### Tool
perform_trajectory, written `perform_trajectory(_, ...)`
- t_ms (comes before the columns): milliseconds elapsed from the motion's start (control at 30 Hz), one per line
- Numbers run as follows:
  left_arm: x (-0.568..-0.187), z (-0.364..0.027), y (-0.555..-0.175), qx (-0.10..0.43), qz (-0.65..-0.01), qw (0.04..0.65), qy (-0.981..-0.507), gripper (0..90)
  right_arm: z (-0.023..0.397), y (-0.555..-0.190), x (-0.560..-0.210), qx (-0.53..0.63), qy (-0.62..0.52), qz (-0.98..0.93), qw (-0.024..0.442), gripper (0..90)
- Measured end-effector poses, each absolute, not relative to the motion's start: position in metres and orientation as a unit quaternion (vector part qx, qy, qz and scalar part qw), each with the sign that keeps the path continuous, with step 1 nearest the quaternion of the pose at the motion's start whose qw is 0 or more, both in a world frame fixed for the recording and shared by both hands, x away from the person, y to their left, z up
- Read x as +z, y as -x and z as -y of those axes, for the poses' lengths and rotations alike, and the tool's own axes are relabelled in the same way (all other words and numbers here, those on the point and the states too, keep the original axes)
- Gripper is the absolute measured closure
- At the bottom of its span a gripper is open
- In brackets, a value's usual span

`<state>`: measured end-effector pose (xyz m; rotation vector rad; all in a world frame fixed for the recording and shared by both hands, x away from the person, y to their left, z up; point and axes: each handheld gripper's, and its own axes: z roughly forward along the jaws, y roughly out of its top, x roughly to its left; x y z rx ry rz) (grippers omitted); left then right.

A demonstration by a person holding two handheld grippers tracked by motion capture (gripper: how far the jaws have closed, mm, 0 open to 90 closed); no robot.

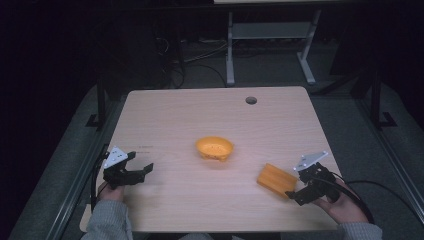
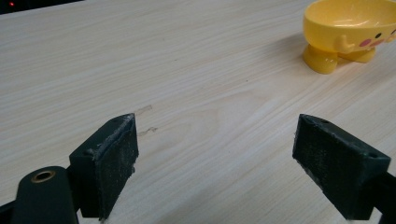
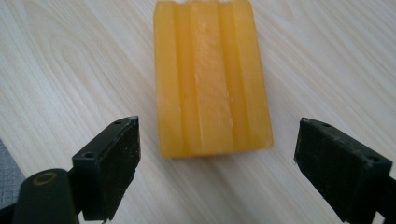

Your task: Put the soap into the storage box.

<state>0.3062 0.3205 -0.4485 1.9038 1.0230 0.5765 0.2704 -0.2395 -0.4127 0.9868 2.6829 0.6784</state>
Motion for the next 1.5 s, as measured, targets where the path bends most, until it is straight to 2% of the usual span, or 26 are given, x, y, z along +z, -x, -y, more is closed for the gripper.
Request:
perform_trajectory(367, -0.449, -0.320, -0.306, 0.230, -0.411, 0.439, -0.765, 13.8, 0.216, -0.287, -0.416, 0.208, -0.316, -0.921, 0.091, 14.0)
perform_trajectory(1500, -0.450, -0.318, -0.307, 0.231, -0.407, 0.441, -0.766, 13.8, 0.190, -0.313, -0.442, 0.164, -0.305, -0.935, 0.071, 14.0)
